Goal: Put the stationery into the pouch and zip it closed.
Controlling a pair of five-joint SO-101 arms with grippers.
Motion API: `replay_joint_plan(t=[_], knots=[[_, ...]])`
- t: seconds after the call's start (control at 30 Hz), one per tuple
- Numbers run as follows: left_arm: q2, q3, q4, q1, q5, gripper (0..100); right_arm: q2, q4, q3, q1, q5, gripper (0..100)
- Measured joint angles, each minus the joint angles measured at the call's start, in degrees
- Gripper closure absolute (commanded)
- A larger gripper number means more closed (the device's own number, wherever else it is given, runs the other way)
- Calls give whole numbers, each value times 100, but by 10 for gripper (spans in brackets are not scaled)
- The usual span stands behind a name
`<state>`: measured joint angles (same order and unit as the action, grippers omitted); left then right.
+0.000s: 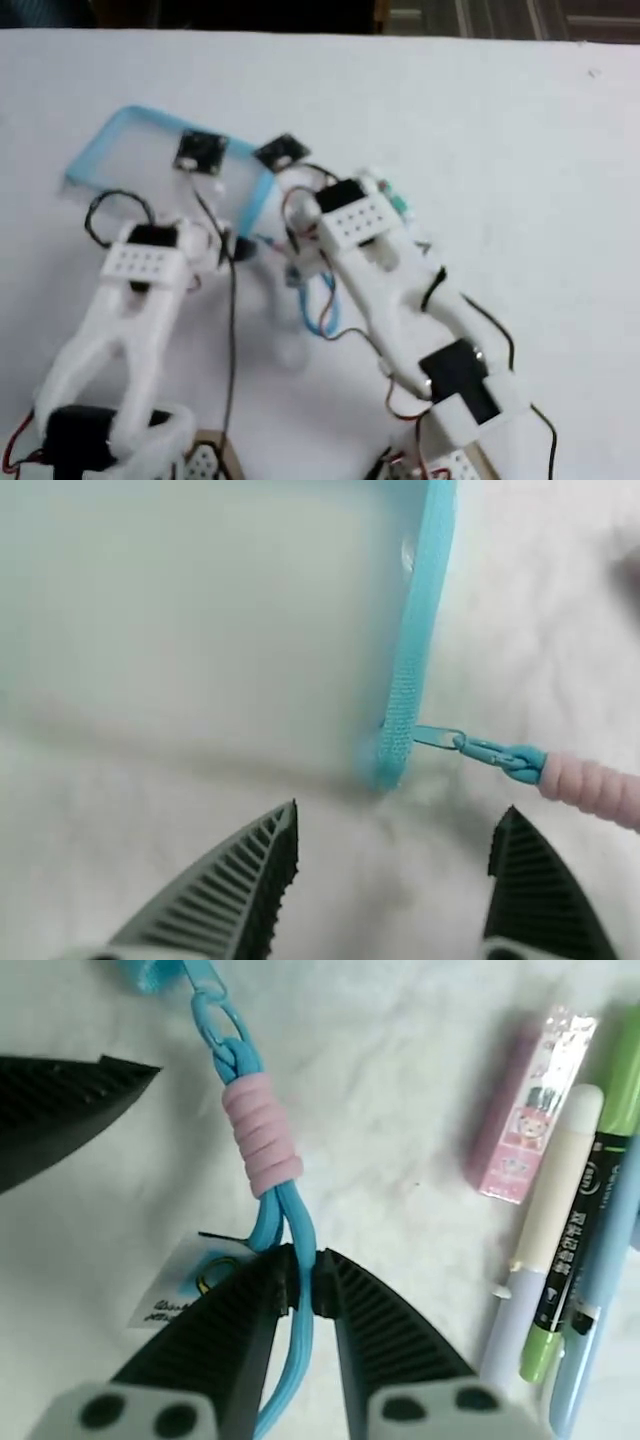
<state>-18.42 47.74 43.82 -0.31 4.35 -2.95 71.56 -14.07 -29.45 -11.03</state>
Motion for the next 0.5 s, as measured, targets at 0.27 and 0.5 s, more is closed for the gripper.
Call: replay_joint_plan(t=[0.27, 0.5], knots=[[0, 404, -598, -26, 343, 805, 0, 0, 0, 62, 0, 981], [0, 659, -659, -62, 941, 817, 0, 0, 0, 229, 0, 981]])
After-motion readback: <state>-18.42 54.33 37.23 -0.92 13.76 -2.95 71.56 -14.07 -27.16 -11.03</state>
